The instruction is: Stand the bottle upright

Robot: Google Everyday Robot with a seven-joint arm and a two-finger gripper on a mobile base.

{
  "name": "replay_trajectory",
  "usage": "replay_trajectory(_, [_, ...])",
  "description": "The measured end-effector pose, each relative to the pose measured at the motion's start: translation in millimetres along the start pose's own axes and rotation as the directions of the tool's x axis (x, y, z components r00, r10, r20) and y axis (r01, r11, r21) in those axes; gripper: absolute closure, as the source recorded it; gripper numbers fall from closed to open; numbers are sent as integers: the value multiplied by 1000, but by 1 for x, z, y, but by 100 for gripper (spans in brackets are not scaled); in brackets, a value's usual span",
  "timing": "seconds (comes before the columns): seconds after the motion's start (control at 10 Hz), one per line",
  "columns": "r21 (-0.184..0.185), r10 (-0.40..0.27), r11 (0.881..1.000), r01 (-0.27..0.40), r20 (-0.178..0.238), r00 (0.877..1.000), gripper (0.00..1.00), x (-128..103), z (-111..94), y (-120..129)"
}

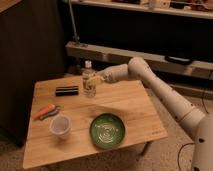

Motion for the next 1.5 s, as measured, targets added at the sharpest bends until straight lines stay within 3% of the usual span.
replay_trajectory(0.3, [-10, -10, 1000, 10, 8, 1000, 100, 1, -1, 0])
replay_trajectory(0.5, [-125, -72, 989, 82, 87, 994, 100, 8, -11, 2])
replay_trajectory(0.6, [-191, -106, 974, 126, 109, 988, 100, 8, -12, 4])
replay_trajectory(0.7, [-260, -151, 949, 178, 121, 981, 100, 5, -9, 7])
replay_trajectory(0.8, [-302, -192, 929, 213, 98, 977, 100, 4, -7, 9])
replay_trajectory(1.1, [-335, -248, 910, 245, 34, 968, 100, 13, -2, 17])
replay_trajectory(1.5, [-310, -324, 902, 300, -26, 946, 100, 18, 4, 30])
